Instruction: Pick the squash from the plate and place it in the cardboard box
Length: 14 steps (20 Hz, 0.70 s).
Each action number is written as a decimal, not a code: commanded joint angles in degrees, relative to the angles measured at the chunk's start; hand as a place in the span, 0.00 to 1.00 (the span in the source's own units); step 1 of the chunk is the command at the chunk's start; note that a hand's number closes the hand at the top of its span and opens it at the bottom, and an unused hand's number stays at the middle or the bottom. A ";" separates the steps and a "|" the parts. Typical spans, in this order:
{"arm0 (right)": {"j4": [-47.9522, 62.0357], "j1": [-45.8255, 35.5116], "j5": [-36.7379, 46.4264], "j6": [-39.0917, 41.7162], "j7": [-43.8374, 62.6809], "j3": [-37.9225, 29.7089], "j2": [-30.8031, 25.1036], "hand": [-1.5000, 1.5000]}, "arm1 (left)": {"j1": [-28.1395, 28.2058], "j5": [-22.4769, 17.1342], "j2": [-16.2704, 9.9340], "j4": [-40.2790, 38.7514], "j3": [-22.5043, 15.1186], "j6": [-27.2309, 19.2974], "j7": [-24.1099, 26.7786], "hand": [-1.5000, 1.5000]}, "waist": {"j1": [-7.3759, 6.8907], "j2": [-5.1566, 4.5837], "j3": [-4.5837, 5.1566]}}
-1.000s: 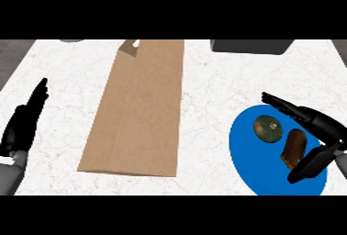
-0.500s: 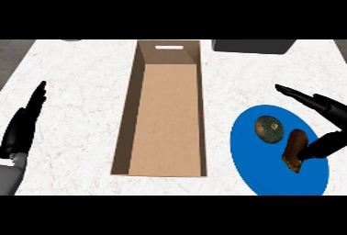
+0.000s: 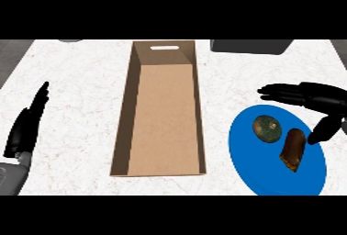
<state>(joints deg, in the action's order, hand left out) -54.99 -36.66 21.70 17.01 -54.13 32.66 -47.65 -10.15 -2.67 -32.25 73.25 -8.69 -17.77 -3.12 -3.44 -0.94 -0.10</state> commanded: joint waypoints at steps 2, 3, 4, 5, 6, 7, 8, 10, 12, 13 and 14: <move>6.34 -6.56 9.93 1.99 -4.19 6.89 3.74 0.00 | -0.62 1.28 2.76 -0.18 -1.27 -0.99 -1.30 0.50 | 0.70 0.20 0.04; 8.50 -6.70 9.54 2.64 -9.22 5.73 1.36 0.00 | 2.24 1.42 2.92 -1.98 0.26 -1.94 2.64 0.50 | 1.28 0.37 0.07; 7.47 -9.29 10.31 4.73 -3.55 7.29 5.00 0.00 | 3.38 0.05 -0.52 -0.18 1.95 0.59 1.95 0.50 | 0.68 0.52 0.09; 9.20 -9.21 11.09 3.27 -5.20 7.47 6.72 0.00 | -0.34 0.83 0.20 -0.33 1.53 0.30 -1.80 0.50 | 1.56 0.51 0.06; 12.99 -9.08 12.20 2.37 -7.27 8.00 6.16 0.00 | 2.00 0.42 -0.98 1.61 2.23 0.85 -0.59 0.50 | 1.04 0.47 0.03; 11.65 -11.64 11.88 5.44 -6.33 7.62 6.47 0.00 | 1.69 0.86 -0.08 0.60 2.15 0.63 -0.52 0.50 | 1.65 0.61 0.08; 14.13 -11.35 14.02 1.56 -5.76 7.29 8.31 0.00 | -0.51 1.66 1.67 -1.49 1.66 0.61 -1.31 0.50 | 2.25 0.59 0.08; 16.38 -10.97 16.76 -1.43 -4.03 8.87 11.81 0.00 | 1.87 1.09 1.23 -1.78 3.30 1.17 2.32 0.50 | 2.00 0.57 0.08; 15.60 -10.57 17.44 -0.61 -4.63 7.95 11.59 0.00 | 0.04 1.52 0.25 0.07 4.20 1.72 -1.77 0.50 | 2.59 0.78 0.07; 19.87 -12.78 17.68 -1.65 -6.84 6.85 12.75 0.00 | 1.88 2.17 0.33 3.09 3.46 1.16 -3.54 0.50 | 2.03 0.69 0.04; 18.55 -10.10 18.40 -3.38 -7.30 7.20 12.43 0.00 | 2.73 1.60 0.38 -0.04 4.61 2.69 0.12 0.50 | 2.50 0.74 0.07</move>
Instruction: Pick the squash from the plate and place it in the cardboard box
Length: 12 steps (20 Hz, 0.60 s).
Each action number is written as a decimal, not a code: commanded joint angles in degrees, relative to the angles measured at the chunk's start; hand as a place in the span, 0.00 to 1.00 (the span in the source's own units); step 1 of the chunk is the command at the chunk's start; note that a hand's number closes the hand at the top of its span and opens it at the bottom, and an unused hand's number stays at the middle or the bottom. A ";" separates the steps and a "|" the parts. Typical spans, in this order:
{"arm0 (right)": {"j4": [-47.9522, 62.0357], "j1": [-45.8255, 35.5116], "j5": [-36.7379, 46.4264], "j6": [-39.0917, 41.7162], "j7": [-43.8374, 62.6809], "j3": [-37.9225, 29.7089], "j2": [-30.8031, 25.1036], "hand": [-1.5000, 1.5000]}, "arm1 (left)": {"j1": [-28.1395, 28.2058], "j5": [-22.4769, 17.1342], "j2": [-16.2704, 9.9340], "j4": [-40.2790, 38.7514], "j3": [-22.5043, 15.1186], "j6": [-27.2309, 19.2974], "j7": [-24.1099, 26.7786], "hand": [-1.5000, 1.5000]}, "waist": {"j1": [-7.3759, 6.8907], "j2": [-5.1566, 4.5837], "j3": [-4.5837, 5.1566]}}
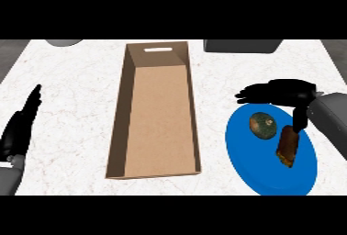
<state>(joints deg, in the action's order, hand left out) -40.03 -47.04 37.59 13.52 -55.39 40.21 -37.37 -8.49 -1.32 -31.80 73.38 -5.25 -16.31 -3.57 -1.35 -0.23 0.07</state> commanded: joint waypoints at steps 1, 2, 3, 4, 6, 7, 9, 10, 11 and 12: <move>1.23 -0.99 2.09 3.16 -5.09 -0.69 1.60 0.00 | 2.82 2.16 2.59 -0.14 -0.45 -1.32 1.79 0.50 | 0.62 0.13 -0.07; 2.65 0.44 2.95 0.94 -4.43 -0.31 3.25 0.00 | 3.11 1.21 1.34 5.95 -0.27 -0.68 -3.57 0.50 | 0.32 0.18 -0.12; 2.52 0.63 2.87 0.27 -5.89 -1.38 2.90 0.00 | 0.29 2.20 1.83 -0.63 1.09 -0.71 -0.27 0.50 | 0.85 0.08 -0.08; 4.26 0.22 4.05 -0.13 -4.88 -0.94 4.73 0.00 | 0.93 1.35 0.83 -0.48 2.03 1.04 0.98 0.50 | 0.60 0.04 -0.08; 0.72 1.20 4.94 1.63 -4.46 -0.46 2.77 0.00 | 6.18 2.06 2.29 3.50 1.04 -0.12 1.94 0.50 | 0.79 0.28 -0.07; 3.38 0.75 5.12 1.28 -5.28 -0.73 4.10 0.00 | 2.39 2.46 1.82 0.55 2.16 0.03 1.51 0.50 | 0.82 0.10 -0.07; -1.61 1.72 3.26 3.81 -7.07 -1.28 1.47 0.00 | 2.14 2.35 1.94 -1.11 2.69 0.34 1.35 0.50 | 1.55 0.29 -0.04; -1.17 0.08 2.90 5.06 -6.30 -2.04 2.03 0.00 | 5.53 2.25 1.66 4.69 1.79 0.60 -0.84 0.50 | 0.84 0.36 -0.08; -2.94 0.33 2.55 6.90 -5.28 -1.47 2.41 0.00 | 2.29 2.60 3.51 -0.66 2.27 -0.11 2.25 0.50 | 1.50 0.29 -0.02; -1.11 0.52 1.71 6.51 -6.19 -1.50 3.40 0.00 | 6.90 1.40 1.43 2.70 3.13 1.56 4.14 0.50 | 0.51 0.28 -0.05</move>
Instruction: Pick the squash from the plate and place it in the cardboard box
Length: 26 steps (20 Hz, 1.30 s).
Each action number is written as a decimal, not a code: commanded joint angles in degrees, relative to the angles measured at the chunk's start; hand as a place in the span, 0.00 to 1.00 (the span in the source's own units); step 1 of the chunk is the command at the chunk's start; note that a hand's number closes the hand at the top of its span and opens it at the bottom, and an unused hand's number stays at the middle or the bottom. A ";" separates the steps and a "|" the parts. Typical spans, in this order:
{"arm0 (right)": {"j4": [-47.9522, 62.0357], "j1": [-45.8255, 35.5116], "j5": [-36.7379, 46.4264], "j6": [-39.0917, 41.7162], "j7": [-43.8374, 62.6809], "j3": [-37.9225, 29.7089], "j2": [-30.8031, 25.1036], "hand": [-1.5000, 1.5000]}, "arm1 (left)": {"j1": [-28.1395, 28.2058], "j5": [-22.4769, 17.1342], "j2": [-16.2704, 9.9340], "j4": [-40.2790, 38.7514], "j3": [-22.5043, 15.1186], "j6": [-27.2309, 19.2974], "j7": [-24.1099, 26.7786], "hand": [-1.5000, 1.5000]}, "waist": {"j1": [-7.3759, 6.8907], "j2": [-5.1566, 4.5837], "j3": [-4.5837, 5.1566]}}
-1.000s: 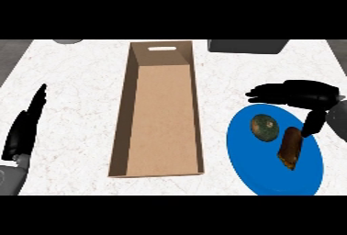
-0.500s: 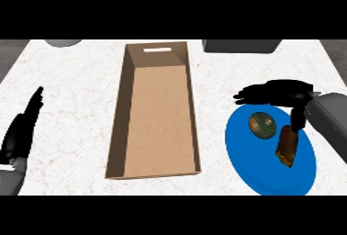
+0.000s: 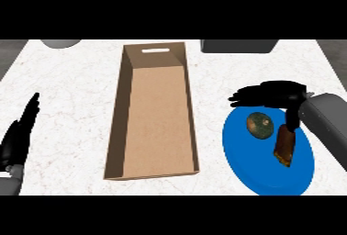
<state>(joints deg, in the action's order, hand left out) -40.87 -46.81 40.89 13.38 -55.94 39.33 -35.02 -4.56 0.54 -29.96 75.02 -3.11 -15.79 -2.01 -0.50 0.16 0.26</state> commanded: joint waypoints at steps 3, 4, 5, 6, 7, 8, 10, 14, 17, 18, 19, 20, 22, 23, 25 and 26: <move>-3.65 3.32 -2.37 5.71 -9.19 0.14 -2.24 0.00 | 0.01 1.73 0.78 2.31 -0.40 -1.03 -3.14 0.50 | 0.60 -0.04 -0.28; -3.23 2.14 -1.66 4.97 -8.50 0.77 -0.31 0.00 | -3.17 0.42 -0.45 -1.76 1.44 1.44 -1.09 0.50 | 0.56 -0.31 -0.24; -6.76 2.86 -2.78 7.32 -8.34 0.44 -2.96 0.00 | 1.12 1.72 1.11 3.22 -0.58 -0.56 -3.09 0.50 | 0.53 0.11 -0.26; -5.87 2.68 -3.21 6.44 -7.79 -0.04 -1.68 0.00 | -0.98 1.02 -0.24 3.25 0.47 0.91 -4.13 0.50 | 0.34 -0.06 -0.27; -5.80 1.46 -2.93 7.36 -6.02 0.35 0.02 0.00 | -1.24 1.59 1.05 -0.72 0.53 0.54 -1.30 0.50 | 0.34 -0.22 -0.23; -10.50 6.03 -3.10 7.05 -5.39 1.57 -2.50 0.00 | 1.76 0.70 -0.02 2.34 1.49 0.90 -1.31 0.50 | 0.78 0.18 -0.23; -10.12 4.19 -2.05 7.36 -5.99 0.40 -4.72 0.00 | -1.01 1.09 -0.01 -1.17 2.75 1.67 -0.49 0.50 | 0.65 -0.10 -0.23; -13.53 8.32 2.54 5.21 1.40 1.70 -3.40 0.00 | -3.85 2.91 1.83 -0.98 1.95 1.29 -3.59 0.50 | 0.75 -0.10 -0.25; -11.21 7.88 4.36 5.27 6.55 1.78 0.70 0.00 | 1.80 1.51 0.30 3.90 3.20 3.21 -2.10 0.50 | -0.21 -0.03 -0.27; -8.12 7.10 5.41 4.06 4.43 1.36 1.42 0.00 | -0.98 0.60 -0.21 -1.11 4.79 5.29 0.22 0.50 | -0.06 -0.24 -0.26; -14.54 9.34 4.13 5.99 3.68 -0.78 -2.66 0.00 | -1.31 4.16 3.33 0.32 2.41 0.91 -1.98 0.50 | 0.63 -0.04 -0.25; -9.07 8.86 6.22 3.04 4.12 0.46 1.01 0.00 | 1.24 3.37 1.11 4.73 2.79 2.72 -3.89 0.50 | -0.15 -0.14 -0.29; -12.36 10.27 5.41 4.91 6.72 -0.87 1.65 1.00 | 0.44 3.96 2.39 1.97 3.18 2.18 -1.79 0.50 | 0.36 -0.08 -0.26; -7.73 7.50 6.33 0.63 3.63 -3.24 2.16 1.00 | -0.85 2.63 1.55 0.60 4.35 4.56 -1.12 0.50 | 0.03 -0.25 -0.28; -10.18 10.10 4.60 -4.90 4.82 -4.85 4.00 1.00 | -0.56 4.08 3.62 -0.87 3.17 2.15 -0.48 0.50 | 0.44 -0.23 -0.28; -10.24 9.78 5.48 -4.61 5.10 -5.22 4.39 1.00 | 0.26 2.78 1.19 0.27 5.43 3.93 -0.25 0.50 | 0.16 -0.17 -0.28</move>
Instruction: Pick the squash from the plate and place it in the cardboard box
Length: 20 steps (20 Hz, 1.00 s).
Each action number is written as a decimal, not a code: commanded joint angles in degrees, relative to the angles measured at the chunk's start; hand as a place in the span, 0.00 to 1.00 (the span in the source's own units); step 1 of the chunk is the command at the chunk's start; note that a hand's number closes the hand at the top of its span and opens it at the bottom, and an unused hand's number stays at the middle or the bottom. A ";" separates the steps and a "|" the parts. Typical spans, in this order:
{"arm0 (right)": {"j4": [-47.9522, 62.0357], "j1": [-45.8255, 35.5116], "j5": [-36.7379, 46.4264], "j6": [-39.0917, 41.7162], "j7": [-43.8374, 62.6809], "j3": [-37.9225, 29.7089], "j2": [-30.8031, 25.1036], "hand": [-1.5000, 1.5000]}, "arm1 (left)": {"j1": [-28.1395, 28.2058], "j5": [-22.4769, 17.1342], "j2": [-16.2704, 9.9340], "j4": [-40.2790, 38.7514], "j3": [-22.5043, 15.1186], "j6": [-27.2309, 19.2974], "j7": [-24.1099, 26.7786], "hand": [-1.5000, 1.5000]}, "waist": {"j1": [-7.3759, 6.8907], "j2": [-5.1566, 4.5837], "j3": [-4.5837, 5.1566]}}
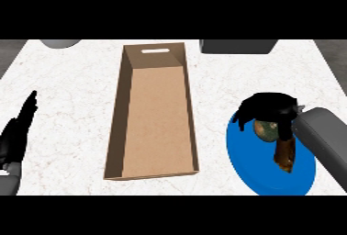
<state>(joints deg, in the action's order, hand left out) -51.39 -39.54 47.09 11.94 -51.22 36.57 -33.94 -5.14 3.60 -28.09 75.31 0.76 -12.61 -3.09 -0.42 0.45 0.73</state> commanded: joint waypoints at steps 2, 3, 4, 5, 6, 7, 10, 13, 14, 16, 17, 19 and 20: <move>0.07 2.95 -0.76 -5.49 0.81 -3.97 5.06 1.00 | 0.32 0.90 0.64 -0.99 0.55 0.24 1.65 0.50 | 0.26 -0.49 -0.74; -2.41 4.24 -0.38 -5.33 0.13 -4.68 3.12 1.00 | -0.15 1.23 1.22 -1.98 0.75 0.02 1.62 0.50 | 0.59 -0.41 -0.72; 1.34 4.53 0.35 -9.33 -1.55 -5.60 3.57 1.00 | -1.14 1.93 1.02 -1.43 -0.01 0.39 0.65 0.50 | 0.33 -0.55 -0.76; 6.61 -1.01 1.18 -7.34 -1.24 -6.76 6.56 1.00 | -3.87 1.52 1.28 -4.69 1.18 0.69 1.50 0.50 | -0.13 -0.75 -0.74; 14.04 -3.96 1.40 -8.74 -2.38 -8.17 7.06 1.00 | -1.42 2.06 1.85 0.47 -0.86 0.55 -1.40 0.50 | -1.33 -0.96 -0.82; 16.44 -7.90 0.51 -5.49 -0.19 -9.39 8.95 1.00 | -2.31 2.34 1.50 -1.42 -0.25 0.43 0.46 0.50 | -1.67 -1.12 -0.79; 24.97 -15.73 -0.43 -4.09 0.75 -13.10 8.37 1.00 | -2.69 1.67 1.13 -0.75 -0.37 1.98 1.71 0.50 | -3.79 -1.84 -0.84; 31.14 -18.33 0.28 -10.12 -1.58 -15.11 9.48 1.00 | -6.22 2.34 1.55 -2.10 0.04 1.27 -0.35 0.50 | -2.96 -1.87 -0.86; 31.25 -20.00 -1.39 -10.63 -0.36 -17.28 9.25 1.00 | -5.69 2.46 2.27 -2.72 -0.73 1.54 0.19 0.50 | -3.25 -2.05 -0.86; 31.90 -22.05 -1.06 -14.25 2.34 -18.51 9.74 1.00 | -3.84 1.38 1.28 0.00 0.07 2.60 -0.71 0.50 | -3.48 -1.62 -0.86; 31.71 -19.02 -2.28 -18.03 -1.37 -20.04 8.14 1.00 | -3.11 2.73 1.96 -1.35 -0.07 1.01 0.99 0.50 | -2.38 -1.50 -0.85; 34.52 -22.57 -3.04 -16.88 -4.02 -21.74 6.75 1.00 | -3.89 3.02 2.90 -0.48 -0.74 0.81 -1.04 0.50 | -2.81 -1.61 -0.87; 33.13 -24.43 -4.97 -15.21 -3.26 -23.61 6.25 1.00 | -2.53 1.55 1.25 -0.55 0.81 2.58 0.51 0.50 | -2.50 -1.27 -0.82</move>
<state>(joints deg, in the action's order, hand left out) -20.16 -59.93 44.78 -2.26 -52.73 17.18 -26.13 -8.96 5.78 -26.21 73.99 0.81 -11.06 -3.06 -3.06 -1.09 -0.11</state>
